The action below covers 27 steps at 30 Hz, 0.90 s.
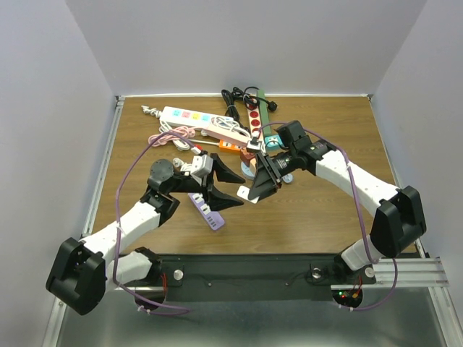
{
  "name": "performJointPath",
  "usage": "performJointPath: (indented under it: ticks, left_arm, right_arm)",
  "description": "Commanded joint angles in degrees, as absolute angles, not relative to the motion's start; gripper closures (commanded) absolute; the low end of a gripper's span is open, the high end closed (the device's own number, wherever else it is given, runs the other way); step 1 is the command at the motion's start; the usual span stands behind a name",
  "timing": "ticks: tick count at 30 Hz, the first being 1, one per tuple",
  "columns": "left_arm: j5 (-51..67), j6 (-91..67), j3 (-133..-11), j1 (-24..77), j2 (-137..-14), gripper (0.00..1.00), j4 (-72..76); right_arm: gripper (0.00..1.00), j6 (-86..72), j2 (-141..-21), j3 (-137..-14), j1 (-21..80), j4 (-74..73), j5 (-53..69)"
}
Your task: Insert the plug
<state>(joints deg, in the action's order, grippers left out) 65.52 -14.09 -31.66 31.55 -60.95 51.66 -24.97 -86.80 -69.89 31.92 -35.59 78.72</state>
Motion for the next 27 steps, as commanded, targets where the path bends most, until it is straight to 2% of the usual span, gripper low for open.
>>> performJointPath:
  ticks: [1, 14, 17, 18, 20, 21, 22, 23, 27]
  left_arm:
    - [66.09, -13.18, -32.87, 32.34, -61.43, 0.25, 55.46]
    - [68.29, -14.24, -33.57, 37.96, -63.63, 0.53, 56.60]
    - [69.16, -14.76, -33.31, 39.81, -64.33, 0.69, 56.87]
    - [69.60, -15.03, -33.40, 41.03, -64.60, 0.82, 56.95]
    - [69.96, -15.73, -33.31, 42.18, -65.47, 1.00, 57.13]
    - [69.79, -15.99, -33.05, 42.88, -65.57, 1.00, 57.39]
    - [69.09, -16.17, -32.79, 43.59, -65.83, 1.00, 57.48]
    - [68.65, -16.35, -31.91, 43.94, -65.74, 1.00, 57.65]
    - [66.89, -20.55, -28.84, 44.30, -65.48, 1.00, 60.81]
  right_arm:
    - [0.77, -25.84, -84.64, -70.84, 32.34, -33.31, 82.18]
    - [0.77, -26.19, -85.08, -70.49, 32.34, -32.78, 82.53]
    - [0.75, -26.37, -85.25, -70.14, 32.34, -32.61, 82.53]
    - [0.72, -26.45, -85.34, -70.14, 32.34, -32.52, 82.44]
    - [0.71, -26.28, -85.25, -70.31, 32.34, -32.61, 82.18]
    - [0.68, -26.28, -85.34, -70.31, 32.26, -32.78, 81.74]
    - [0.58, -26.19, -85.43, -70.40, 32.26, -32.78, 81.39]
    - [0.55, -25.76, -85.78, -70.49, 31.99, -32.87, 80.86]
    - [0.30, -24.35, -85.96, -69.53, 28.66, -32.96, 78.05]
